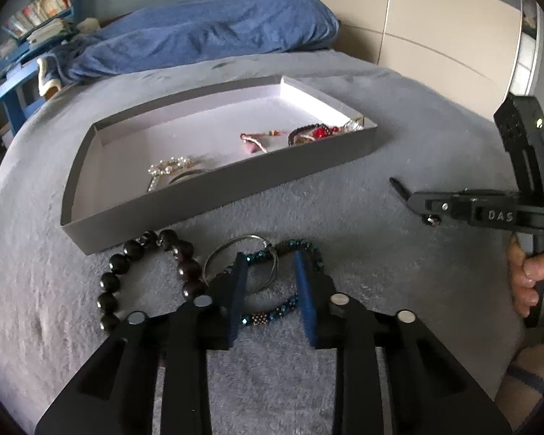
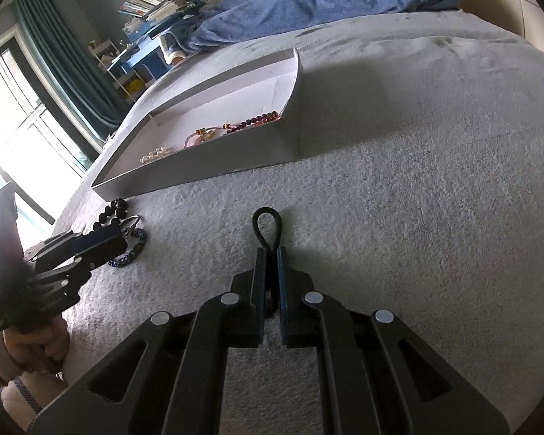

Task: Organize jewelry
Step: 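Grasp the black hair tie with the right tool, then grasp the silver hoop earring with the left tool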

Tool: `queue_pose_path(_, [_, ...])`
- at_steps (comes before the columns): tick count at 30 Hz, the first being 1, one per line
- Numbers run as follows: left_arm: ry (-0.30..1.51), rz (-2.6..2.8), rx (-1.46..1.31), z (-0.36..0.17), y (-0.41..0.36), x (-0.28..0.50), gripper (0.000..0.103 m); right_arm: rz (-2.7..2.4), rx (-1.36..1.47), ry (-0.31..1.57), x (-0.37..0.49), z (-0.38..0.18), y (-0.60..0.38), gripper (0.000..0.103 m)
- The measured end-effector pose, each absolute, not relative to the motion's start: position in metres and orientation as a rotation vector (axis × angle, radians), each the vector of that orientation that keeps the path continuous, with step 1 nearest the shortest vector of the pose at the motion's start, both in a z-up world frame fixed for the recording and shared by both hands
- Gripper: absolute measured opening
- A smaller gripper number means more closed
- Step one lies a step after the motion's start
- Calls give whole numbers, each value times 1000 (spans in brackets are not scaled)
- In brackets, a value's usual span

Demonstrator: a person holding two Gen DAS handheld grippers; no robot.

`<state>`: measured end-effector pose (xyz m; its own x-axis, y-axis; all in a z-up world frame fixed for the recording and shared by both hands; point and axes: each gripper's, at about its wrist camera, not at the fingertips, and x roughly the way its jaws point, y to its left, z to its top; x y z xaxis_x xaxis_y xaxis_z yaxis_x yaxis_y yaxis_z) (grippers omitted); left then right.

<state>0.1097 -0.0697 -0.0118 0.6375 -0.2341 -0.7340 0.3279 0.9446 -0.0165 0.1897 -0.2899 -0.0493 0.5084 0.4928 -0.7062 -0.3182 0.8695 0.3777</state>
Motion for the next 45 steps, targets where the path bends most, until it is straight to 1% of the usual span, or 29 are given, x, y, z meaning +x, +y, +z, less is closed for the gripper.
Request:
queue_pose_path(1, [823, -315, 125, -13, -70, 110, 21, 493, 209, 915, 190, -49, -290, 6])
queue_pose_path(2, [825, -310, 127, -13, -70, 110, 16, 492, 209, 915, 190, -49, -290, 6])
queue_pose_path(4, [819, -307, 131, -12, -70, 109, 13, 492, 209, 913, 189, -49, -290, 6])
queue_pose_path(5, [810, -309, 137, -12, -71, 107, 8, 492, 207, 912, 190, -49, -290, 6])
queue_pose_path(8, [774, -309, 162, -7, -74, 102, 6, 491, 203, 904, 189, -48, -290, 6])
queue_pose_path(12, [709, -310, 156, 2, -72, 92, 6, 493, 198, 880, 185, -44, -289, 4])
queue_pose_path(19, [612, -314, 60, 15, -53, 79, 6, 496, 208, 871, 185, -44, -290, 4])
queue_pose_path(24, [582, -318, 18, 19, -47, 76, 6, 498, 208, 878, 186, -44, -290, 4])
queue_pose_path(29, [615, -328, 31, 16, -51, 80, 6, 496, 210, 887, 187, -46, -290, 4])
queue_pose_path(31, [633, -323, 59, 14, -56, 82, 13, 497, 212, 890, 188, -46, -290, 4])
queue_pose_path(33, [657, -320, 98, 11, -63, 84, 29, 497, 213, 892, 188, -47, -289, 4])
queue_pose_path(34, [667, -318, 114, 10, -66, 86, 34, 497, 214, 893, 188, -47, -290, 4])
queue_pose_path(36, [681, -313, 150, 7, -72, 86, 48, 498, 215, 892, 188, -47, -290, 4])
queue_pose_path(38, [697, -311, 170, 4, -75, 86, 50, 498, 215, 892, 188, -47, -290, 4])
queue_pose_path(45, [780, -296, 179, -7, -74, 90, 50, 498, 216, 891, 188, -47, -290, 4])
